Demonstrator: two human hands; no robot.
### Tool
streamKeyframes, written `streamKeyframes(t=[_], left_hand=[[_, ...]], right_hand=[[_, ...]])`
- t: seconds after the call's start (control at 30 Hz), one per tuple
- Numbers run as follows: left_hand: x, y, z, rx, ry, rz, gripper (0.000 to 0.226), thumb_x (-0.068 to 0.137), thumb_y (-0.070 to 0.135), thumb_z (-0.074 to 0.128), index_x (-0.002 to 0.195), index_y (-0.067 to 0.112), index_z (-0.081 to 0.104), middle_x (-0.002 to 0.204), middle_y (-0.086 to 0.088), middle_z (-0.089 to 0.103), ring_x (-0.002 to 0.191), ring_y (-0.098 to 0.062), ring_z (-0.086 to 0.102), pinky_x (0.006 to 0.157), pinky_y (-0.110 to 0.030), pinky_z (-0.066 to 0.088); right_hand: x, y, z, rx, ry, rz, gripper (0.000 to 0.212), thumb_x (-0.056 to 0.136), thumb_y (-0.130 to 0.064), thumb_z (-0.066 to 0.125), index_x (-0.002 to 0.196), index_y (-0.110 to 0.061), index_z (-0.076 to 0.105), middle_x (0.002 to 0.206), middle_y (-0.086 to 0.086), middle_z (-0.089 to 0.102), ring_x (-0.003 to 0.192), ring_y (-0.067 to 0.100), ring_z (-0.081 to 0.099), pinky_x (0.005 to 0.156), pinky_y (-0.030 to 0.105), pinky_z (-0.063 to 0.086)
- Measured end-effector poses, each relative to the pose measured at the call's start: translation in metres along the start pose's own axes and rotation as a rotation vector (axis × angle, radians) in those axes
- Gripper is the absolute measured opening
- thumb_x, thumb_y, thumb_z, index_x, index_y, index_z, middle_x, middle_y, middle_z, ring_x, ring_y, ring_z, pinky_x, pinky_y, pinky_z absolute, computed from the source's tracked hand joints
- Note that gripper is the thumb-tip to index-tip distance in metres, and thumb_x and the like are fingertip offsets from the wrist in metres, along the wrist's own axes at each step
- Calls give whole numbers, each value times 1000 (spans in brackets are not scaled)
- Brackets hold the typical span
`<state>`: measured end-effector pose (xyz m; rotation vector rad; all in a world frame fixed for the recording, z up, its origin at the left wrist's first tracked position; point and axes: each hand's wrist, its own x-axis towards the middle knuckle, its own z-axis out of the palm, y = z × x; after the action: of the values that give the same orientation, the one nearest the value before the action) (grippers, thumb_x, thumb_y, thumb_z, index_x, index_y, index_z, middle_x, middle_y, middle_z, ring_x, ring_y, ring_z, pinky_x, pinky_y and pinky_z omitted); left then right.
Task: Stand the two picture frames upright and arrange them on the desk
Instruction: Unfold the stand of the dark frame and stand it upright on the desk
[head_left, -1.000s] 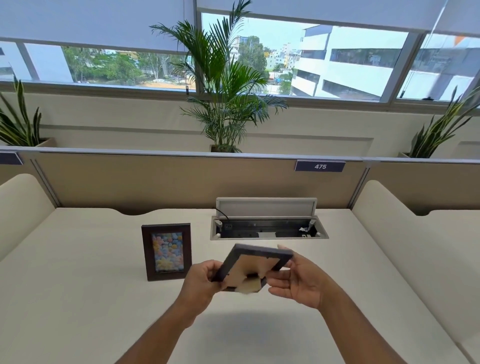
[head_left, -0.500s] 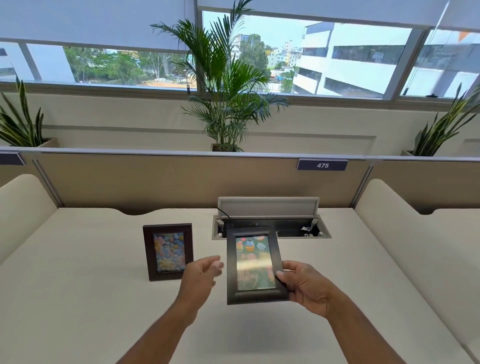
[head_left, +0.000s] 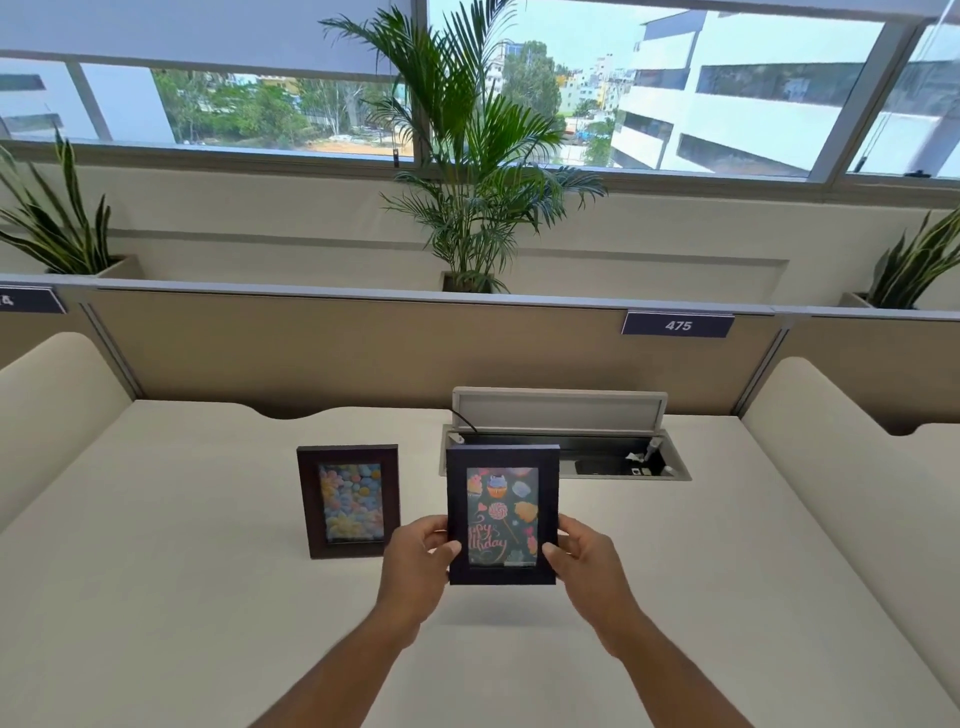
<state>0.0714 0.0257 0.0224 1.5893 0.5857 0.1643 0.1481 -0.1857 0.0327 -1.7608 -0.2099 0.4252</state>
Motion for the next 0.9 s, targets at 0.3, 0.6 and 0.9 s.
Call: streamKeyframes(t=[0.3, 0.6, 0.9], left_hand=[[40, -17, 8, 135, 164, 147, 32, 102, 1, 60, 130, 11, 73, 113, 2, 80, 107, -7, 73, 89, -19, 63], [69, -36, 9, 168, 194, 125, 33, 101, 1, 61, 131, 9, 72, 117, -1, 79, 107, -12, 73, 95, -27, 61], [84, -49, 8, 162, 151, 112, 33, 102, -2, 59, 129, 9, 73, 119, -4, 79, 113, -18, 74, 102, -43, 61]], right_hand=[[29, 18, 36, -228, 11, -146, 55, 108, -7, 41, 160, -24, 32, 148, -3, 59, 132, 12, 58, 108, 27, 54], [62, 36, 45, -264, 11, -116, 60, 110, -14, 42, 165, -12, 18, 161, 6, 46, 146, 23, 49, 117, 41, 48], [72, 45, 49, -301, 13, -42, 64, 107, -1, 42, 165, -14, 17, 164, 6, 42, 150, 24, 43, 121, 48, 43]])
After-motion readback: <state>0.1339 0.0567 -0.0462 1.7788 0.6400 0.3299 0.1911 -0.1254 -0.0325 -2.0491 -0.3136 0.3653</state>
